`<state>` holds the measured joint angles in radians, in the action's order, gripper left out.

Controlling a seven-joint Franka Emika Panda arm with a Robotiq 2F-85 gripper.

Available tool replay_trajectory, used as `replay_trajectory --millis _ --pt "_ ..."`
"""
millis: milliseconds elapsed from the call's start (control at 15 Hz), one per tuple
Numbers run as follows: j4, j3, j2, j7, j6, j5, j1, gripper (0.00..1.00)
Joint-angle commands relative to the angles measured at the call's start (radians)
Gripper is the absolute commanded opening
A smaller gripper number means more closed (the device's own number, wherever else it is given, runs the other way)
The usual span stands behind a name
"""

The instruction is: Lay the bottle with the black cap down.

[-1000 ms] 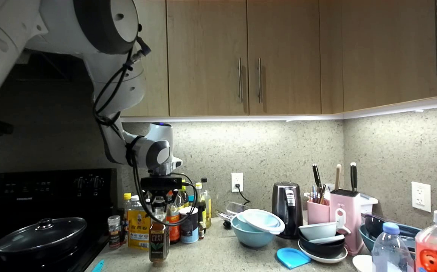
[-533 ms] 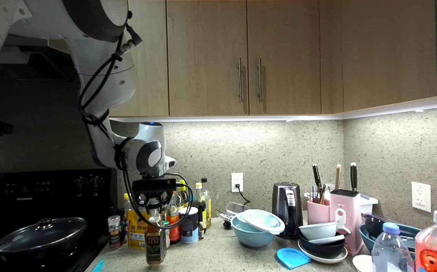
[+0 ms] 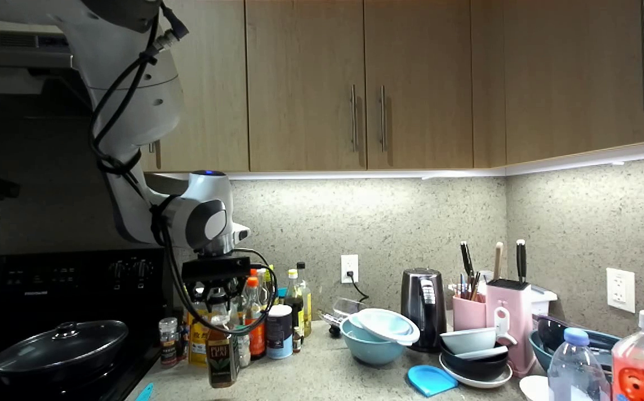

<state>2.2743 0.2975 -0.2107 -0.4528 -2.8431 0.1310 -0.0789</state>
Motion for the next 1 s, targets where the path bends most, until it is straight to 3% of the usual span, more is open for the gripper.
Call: replay_trajectory --millis 0,533,800,933 --pt "0.087 0.025 0.086 -0.023 -0.068 0.042 0.018 0.19" --pt "0.212 0.094 0.166 -0.194 -0.163 0.252 0.079 0.19" --pt "0.244 0.11 0.216 -0.361 -0.119 0.417 0.115 0.19" --pt "0.235 0.096 0.231 -0.44 -0.033 0.48 0.124 0.19"
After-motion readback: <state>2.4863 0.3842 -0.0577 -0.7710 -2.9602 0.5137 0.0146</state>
